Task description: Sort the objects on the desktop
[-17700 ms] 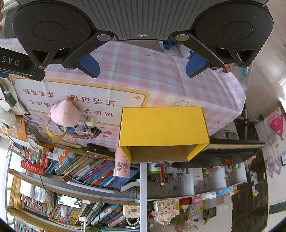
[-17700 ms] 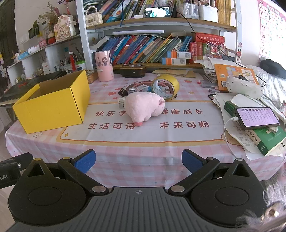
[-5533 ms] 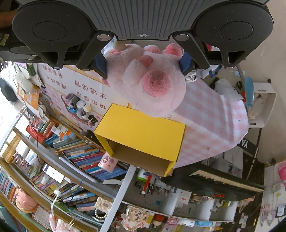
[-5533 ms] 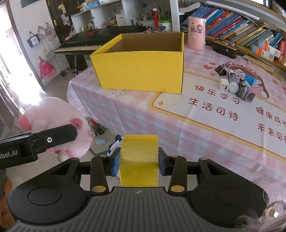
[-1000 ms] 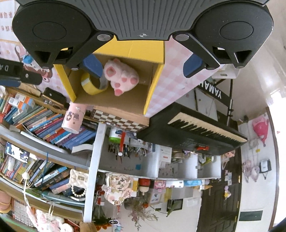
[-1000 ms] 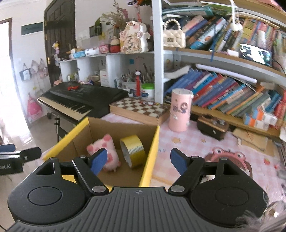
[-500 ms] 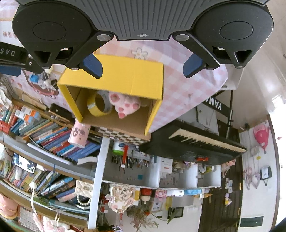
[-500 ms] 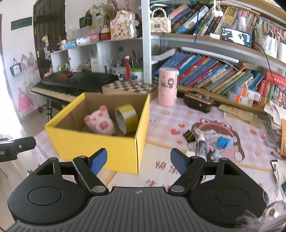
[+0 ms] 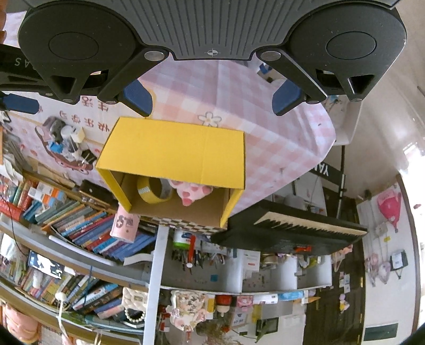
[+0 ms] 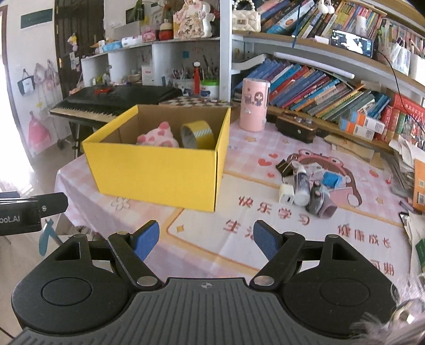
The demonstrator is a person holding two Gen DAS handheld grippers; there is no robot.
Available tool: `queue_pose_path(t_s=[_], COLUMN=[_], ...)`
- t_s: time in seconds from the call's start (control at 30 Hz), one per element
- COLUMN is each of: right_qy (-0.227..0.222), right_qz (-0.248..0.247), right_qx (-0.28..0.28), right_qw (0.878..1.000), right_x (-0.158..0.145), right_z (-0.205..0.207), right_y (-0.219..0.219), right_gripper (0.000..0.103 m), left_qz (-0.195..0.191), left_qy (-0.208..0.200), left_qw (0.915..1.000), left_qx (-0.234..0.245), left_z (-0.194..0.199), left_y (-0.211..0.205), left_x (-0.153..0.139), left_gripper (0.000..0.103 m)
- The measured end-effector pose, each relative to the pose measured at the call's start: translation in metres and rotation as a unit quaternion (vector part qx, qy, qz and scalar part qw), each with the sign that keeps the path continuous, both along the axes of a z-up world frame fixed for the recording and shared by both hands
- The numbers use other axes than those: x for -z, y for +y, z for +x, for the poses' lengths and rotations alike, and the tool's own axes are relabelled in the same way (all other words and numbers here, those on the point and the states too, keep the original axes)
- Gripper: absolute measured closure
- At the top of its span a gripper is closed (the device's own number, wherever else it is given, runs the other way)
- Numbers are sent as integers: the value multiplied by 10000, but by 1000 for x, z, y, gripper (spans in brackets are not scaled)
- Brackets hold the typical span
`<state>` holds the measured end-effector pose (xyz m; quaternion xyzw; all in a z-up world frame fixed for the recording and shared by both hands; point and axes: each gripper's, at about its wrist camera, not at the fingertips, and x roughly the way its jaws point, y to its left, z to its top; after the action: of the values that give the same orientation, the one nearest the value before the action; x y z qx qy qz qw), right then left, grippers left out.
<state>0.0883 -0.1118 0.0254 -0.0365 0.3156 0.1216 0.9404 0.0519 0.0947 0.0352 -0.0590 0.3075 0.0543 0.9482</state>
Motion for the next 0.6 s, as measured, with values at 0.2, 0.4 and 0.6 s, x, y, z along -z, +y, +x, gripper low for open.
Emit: queue_pose_path(t_s=[0.2, 0.4, 0.6], right_qy=[100, 179, 291], right_qz=[-9, -42, 1], right_qx=[97, 202, 272], right_qw=[9999, 9996, 9992], right_x=[6, 11, 15], right_z=[-15, -28, -35], right_y=[0, -1, -4], right_gripper=[26, 26, 24], left_qz=[52, 29, -4], left_qy=[45, 184, 274], left_qw=[10000, 9997, 9995], left_qx=[57, 131, 152], left_z=[-13, -24, -30], left_y=[-7, -13, -14], left_x=[3, 11, 14], left_gripper=[5, 5, 5])
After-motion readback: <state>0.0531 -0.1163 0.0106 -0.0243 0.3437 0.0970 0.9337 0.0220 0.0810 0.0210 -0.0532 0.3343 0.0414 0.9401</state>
